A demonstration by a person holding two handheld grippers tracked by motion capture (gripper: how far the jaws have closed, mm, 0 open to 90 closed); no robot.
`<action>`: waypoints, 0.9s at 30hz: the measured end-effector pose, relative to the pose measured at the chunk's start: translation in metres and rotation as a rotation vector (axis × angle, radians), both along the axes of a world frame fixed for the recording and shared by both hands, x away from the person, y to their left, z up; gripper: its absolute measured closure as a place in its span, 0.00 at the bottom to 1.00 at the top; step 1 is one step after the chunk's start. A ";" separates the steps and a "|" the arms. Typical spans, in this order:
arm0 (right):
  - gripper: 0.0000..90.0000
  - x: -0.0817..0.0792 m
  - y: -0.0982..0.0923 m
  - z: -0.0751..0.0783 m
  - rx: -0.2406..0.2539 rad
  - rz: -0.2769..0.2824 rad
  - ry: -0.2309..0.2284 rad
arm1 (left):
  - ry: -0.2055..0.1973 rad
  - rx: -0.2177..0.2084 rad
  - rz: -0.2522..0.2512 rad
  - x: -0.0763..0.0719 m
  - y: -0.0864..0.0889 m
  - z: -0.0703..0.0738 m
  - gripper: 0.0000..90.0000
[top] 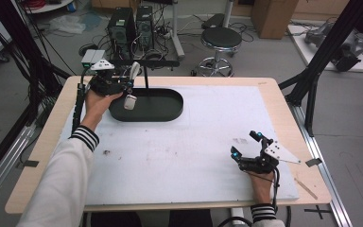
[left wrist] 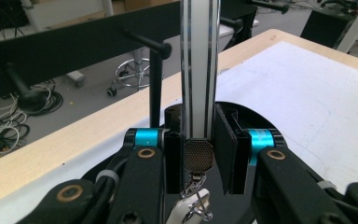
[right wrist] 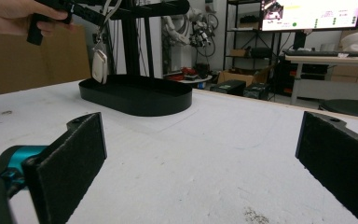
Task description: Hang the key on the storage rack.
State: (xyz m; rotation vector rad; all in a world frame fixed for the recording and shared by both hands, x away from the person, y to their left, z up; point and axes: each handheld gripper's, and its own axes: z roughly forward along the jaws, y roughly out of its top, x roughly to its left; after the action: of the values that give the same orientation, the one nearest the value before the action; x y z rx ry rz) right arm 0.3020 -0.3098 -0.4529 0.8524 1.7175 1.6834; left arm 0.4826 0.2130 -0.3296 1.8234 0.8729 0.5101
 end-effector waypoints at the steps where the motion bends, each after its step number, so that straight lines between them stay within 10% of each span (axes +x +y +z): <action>1: 0.01 0.000 0.000 0.000 -0.001 0.000 0.001 | 0.005 0.004 0.003 0.001 0.001 -0.001 0.82; 27: 0.01 0.000 0.000 0.000 0.004 -0.001 -0.005 | 0.021 -0.034 0.082 0.015 0.007 -0.002 0.82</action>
State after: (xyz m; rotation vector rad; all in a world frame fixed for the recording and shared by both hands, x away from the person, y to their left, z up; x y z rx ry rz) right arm 0.3015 -0.3100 -0.4530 0.8502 1.7108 1.6874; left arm 0.4974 0.2198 -0.3320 1.7706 0.9686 0.5251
